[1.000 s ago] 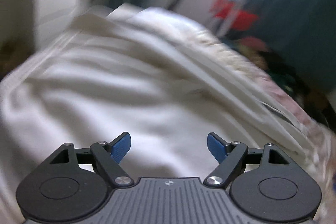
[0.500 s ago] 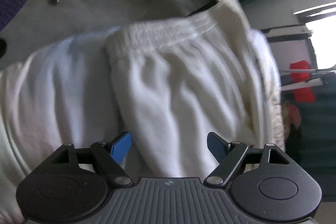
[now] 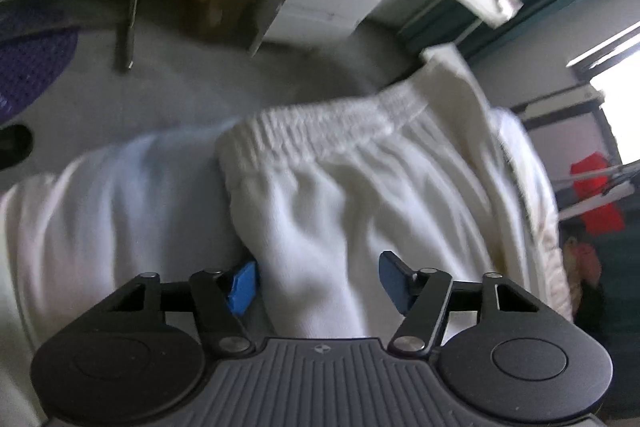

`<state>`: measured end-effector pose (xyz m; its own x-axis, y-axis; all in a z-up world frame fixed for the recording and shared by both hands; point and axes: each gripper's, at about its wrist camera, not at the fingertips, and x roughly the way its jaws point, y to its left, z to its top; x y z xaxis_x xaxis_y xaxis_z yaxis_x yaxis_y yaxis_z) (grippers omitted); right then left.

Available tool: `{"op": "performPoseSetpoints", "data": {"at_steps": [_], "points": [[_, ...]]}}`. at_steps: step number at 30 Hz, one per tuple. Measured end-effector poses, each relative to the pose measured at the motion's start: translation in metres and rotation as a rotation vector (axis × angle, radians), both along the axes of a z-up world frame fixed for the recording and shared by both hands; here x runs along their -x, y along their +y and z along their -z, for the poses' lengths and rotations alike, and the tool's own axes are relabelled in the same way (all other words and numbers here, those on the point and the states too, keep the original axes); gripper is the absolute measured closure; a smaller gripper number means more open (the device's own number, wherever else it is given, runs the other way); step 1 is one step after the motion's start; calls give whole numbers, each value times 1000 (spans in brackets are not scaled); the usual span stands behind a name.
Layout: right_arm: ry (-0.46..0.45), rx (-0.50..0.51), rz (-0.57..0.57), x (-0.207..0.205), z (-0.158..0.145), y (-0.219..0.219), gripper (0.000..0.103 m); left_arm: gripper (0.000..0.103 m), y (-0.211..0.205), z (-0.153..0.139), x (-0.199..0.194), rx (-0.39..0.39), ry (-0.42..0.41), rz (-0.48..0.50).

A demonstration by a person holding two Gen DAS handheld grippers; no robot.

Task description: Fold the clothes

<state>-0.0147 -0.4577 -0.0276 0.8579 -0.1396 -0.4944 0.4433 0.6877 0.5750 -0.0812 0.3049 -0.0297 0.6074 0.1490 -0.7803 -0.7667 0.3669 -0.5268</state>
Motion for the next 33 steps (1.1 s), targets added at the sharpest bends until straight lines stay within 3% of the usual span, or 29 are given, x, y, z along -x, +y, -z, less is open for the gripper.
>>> {"op": "performPoseSetpoints", "data": {"at_steps": [2, 6, 9, 12, 15, 17, 19, 23, 26, 27, 28, 33], "points": [[-2, -95, 37, 4, 6, -25, 22, 50, 3, 0, 1, -9, -2, -35], [-19, -277, 149, 22, 25, -76, 22, 62, 10, 13, 0, 50, 14, -77], [-12, -381, 236, 35, 44, -106, 22, 62, 10, 17, 1, 66, 36, -80], [-9, -490, 261, 42, 66, -124, 32, 66, 7, 15, 0, 51, 26, -77], [27, -587, 278, 40, 87, -129, 32, 75, 9, 17, 0, 47, 1, -82], [53, -610, 297, 37, 95, -130, 32, 81, 10, 18, 1, 41, -20, -87], [78, -596, 311, 30, 98, -129, 42, 85, 8, 15, 3, 27, -44, -92], [87, -608, 371, 17, 110, -132, 46, 93, 4, 6, 7, 2, -115, -88], [62, -624, 376, 10, 113, -129, 74, 94, 2, -1, 13, -13, -181, -82], [50, -615, 377, 9, 112, -127, 90, 94, 2, -2, 14, -14, -195, -81], [37, -592, 374, 9, 107, -126, 94, 94, 2, -2, 15, -13, -199, -80], [-75, -463, 343, 13, 78, -114, 97, 93, 5, 3, 10, 25, -156, -80]]}}
